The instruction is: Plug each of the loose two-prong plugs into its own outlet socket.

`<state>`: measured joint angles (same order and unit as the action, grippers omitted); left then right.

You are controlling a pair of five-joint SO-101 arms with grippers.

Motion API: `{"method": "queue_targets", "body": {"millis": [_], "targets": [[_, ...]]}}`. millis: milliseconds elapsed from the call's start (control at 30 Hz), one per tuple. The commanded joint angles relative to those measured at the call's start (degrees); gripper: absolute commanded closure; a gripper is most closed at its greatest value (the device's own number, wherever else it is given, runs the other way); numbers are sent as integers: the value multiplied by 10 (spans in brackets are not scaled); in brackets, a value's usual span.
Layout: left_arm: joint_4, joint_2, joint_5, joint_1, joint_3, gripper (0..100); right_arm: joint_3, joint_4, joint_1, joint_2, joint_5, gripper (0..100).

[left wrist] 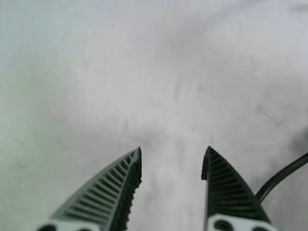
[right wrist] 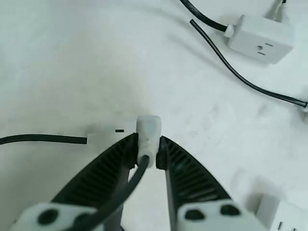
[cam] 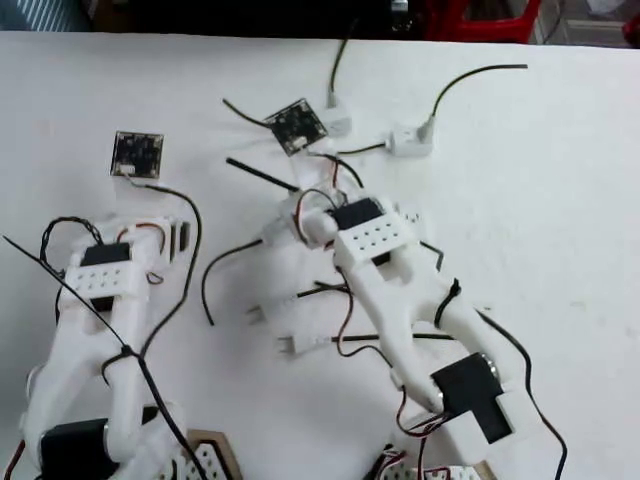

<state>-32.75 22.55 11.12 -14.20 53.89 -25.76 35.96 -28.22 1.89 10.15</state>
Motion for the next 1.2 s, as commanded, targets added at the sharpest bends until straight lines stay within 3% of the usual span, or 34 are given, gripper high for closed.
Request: {"method": "queue_targets", "body": {"millis": [0,1033,1167], "targets": [[14,23,-5,-4,-3,793,12,-9,-6,1,-1,982],[14,23,-4,-4,-3,793,94,42,11,-116,17,982],[14,23,-4,-4,-3,793,130,102,9,-133,16,982]]}}
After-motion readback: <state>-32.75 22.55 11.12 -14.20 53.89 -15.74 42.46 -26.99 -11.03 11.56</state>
